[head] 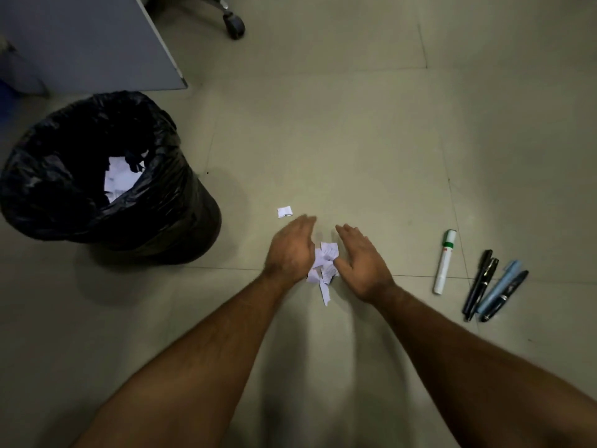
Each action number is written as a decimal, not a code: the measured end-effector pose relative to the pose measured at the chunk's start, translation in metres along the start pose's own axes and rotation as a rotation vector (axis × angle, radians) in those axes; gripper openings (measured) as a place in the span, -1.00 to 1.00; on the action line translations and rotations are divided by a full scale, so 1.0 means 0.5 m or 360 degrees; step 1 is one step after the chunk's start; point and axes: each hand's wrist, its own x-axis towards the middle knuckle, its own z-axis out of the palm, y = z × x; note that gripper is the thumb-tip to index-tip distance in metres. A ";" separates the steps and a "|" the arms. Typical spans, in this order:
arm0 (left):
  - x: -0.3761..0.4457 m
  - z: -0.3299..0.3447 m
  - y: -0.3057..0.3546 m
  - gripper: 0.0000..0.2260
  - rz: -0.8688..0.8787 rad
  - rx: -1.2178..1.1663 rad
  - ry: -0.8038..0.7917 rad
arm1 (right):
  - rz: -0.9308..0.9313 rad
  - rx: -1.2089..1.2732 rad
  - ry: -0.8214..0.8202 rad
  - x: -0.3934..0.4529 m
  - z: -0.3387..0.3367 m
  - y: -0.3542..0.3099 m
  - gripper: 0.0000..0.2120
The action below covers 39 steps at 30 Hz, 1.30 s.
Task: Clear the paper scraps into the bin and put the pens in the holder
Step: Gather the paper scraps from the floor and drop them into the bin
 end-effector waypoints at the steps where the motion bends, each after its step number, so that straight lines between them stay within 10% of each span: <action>1: 0.027 0.004 -0.009 -0.54 -0.0093 0.0133 0.0057 | 0.0016 -0.0035 -0.0008 0.000 0.005 -0.006 -0.35; 5: 0.118 0.019 -0.021 -0.53 -0.0432 0.0312 -0.0130 | 0.0118 -0.0089 -0.0017 0.010 0.030 -0.019 -0.26; 15: -0.065 0.029 0.008 -0.49 0.0150 -0.0046 -0.0298 | 0.0147 -0.0077 -0.0198 -0.034 0.007 -0.031 -0.40; 25: -0.065 0.027 0.020 0.11 0.0048 0.0611 -0.0852 | -0.0211 -0.0868 -0.0604 -0.057 0.008 0.002 0.25; 34: -0.084 0.045 0.031 -0.48 -0.0036 0.0553 -0.0564 | -0.0135 -0.0662 -0.0259 -0.061 0.011 -0.030 -0.38; 39: -0.102 0.031 0.019 -0.25 -0.0062 0.0679 -0.0350 | -0.0057 -0.0729 -0.0103 -0.062 0.019 -0.046 -0.68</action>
